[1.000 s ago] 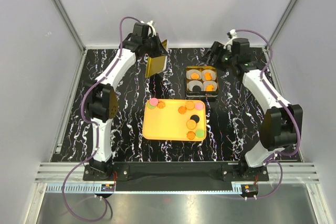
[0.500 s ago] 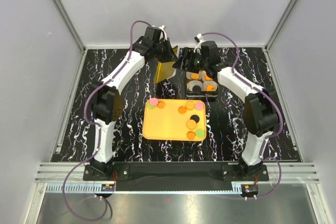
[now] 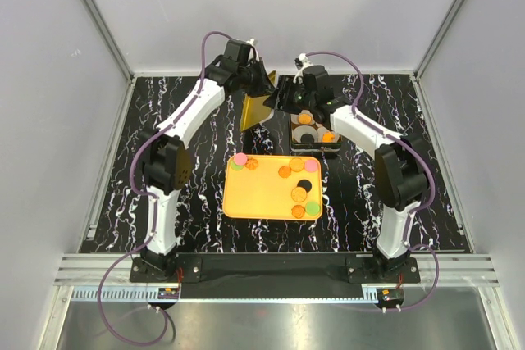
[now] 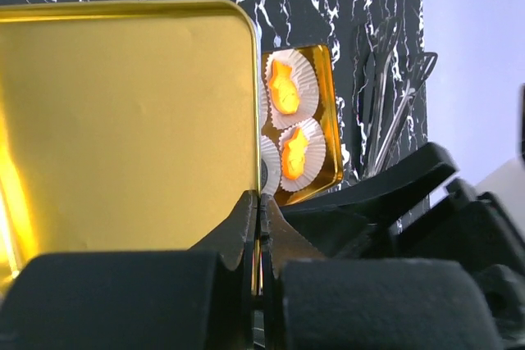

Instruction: Pack the cookies

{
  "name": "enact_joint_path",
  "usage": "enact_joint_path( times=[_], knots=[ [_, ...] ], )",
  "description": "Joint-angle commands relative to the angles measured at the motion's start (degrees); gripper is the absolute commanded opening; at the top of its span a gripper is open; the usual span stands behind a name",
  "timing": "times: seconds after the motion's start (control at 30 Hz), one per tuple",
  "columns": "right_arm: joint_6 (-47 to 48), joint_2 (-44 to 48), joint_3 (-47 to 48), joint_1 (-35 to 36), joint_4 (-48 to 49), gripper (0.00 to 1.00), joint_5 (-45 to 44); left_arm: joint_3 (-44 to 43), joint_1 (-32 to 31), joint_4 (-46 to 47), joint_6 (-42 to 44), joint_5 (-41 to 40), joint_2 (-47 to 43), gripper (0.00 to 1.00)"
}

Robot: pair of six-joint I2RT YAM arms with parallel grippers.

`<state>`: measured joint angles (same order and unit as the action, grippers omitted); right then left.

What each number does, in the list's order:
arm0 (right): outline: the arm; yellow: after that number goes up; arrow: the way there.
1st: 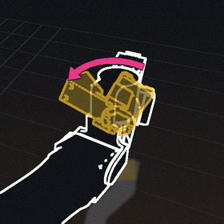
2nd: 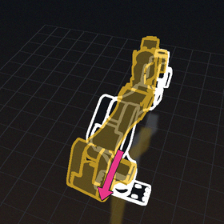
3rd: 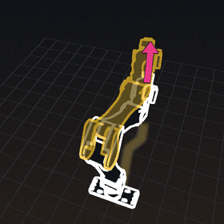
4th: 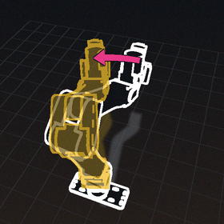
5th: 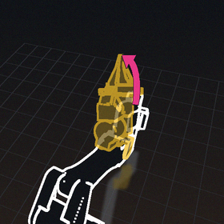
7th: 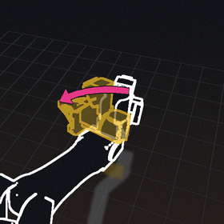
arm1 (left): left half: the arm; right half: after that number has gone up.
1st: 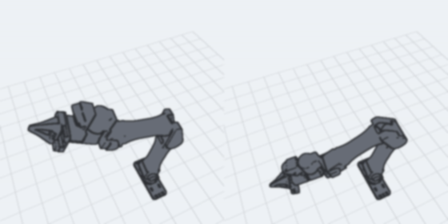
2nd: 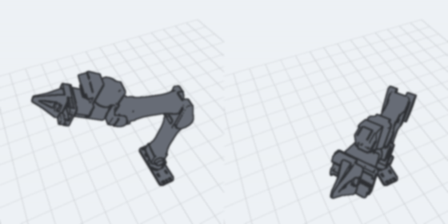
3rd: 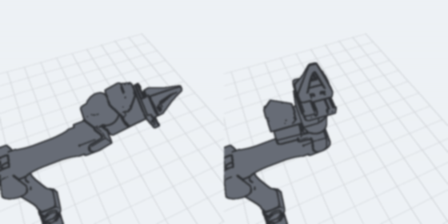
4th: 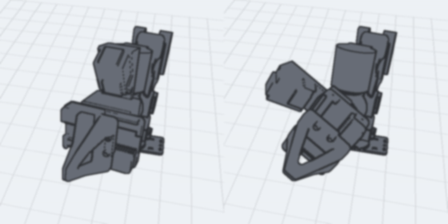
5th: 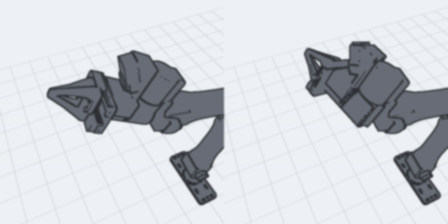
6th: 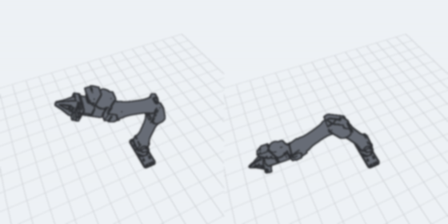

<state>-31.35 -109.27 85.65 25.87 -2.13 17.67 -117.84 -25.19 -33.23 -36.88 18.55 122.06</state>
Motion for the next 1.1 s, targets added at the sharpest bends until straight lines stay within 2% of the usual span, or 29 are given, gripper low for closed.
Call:
enact_joint_path(
  times=[0.0, 0.13, 0.33, 0.47, 0.5, 0.63, 0.73, 0.87, 0.97, 1.0, 1.07],
  knots=[
    [-0.9, -0.85, 0.84, 1.11, 4.94, 0.58, -2.73, -4.5, -0.82, 0.98, -0.91, -0.09, -3.23, 0.0],
    [-1.69, -1.82, 0.84, 1.2, 6.17, 0.56, -2.73, -4.15, -1.09, 1.15, -1.87, 0.09, -3.32, 0.0],
    [-2.4, -1.47, -0.57, 1.64, 7.84, 0.45, -5.19, -2.66, -1.18, 2.99, -4.16, 0.88, -4.11, 0.0],
    [-2.66, -0.5, -1.62, 1.64, 8.28, 0.32, -7.04, -1.25, -1.35, 3.97, -4.69, 0.88, -4.81, 0.0],
    [-2.75, -0.24, -1.8, 1.56, 8.2, 0.26, -7.21, -1.34, -1.44, 3.88, -4.69, 0.79, -4.81, 0.0],
    [-3.19, 1.25, -1.71, 1.55, 5.92, 0.16, -8.0, -1.51, -1.53, 3.7, -3.38, 0.0, -5.16, 0.0],
    [-3.63, 2.13, -1.19, 1.64, 3.03, 0.13, -9.06, -1.43, -1.62, 3.26, -1.88, -1.49, -5.87, 0.12],
    [-3.63, 2.75, 0.57, 1.55, -1.29, 0.12, -9.15, -2.48, -1.62, 2.12, 0.4, -3.25, -6.4, 0.44],
    [-3.36, 3.71, 1.71, 1.55, -3.67, 0.11, -9.41, -3.01, -1.62, 1.68, 1.72, -3.95, -6.83, 0.59],
    [-3.45, 4.15, 1.98, 1.55, -5.41, 0.11, -9.58, -3.09, -1.62, 1.59, 2.34, -4.48, -7.36, 0.67],
    [-3.01, 4.59, 3.46, 1.29, -7.18, 0.11, -9.5, -3.27, -1.01, 1.59, 2.69, -4.92, -7.8, 0.72]
  ],
)
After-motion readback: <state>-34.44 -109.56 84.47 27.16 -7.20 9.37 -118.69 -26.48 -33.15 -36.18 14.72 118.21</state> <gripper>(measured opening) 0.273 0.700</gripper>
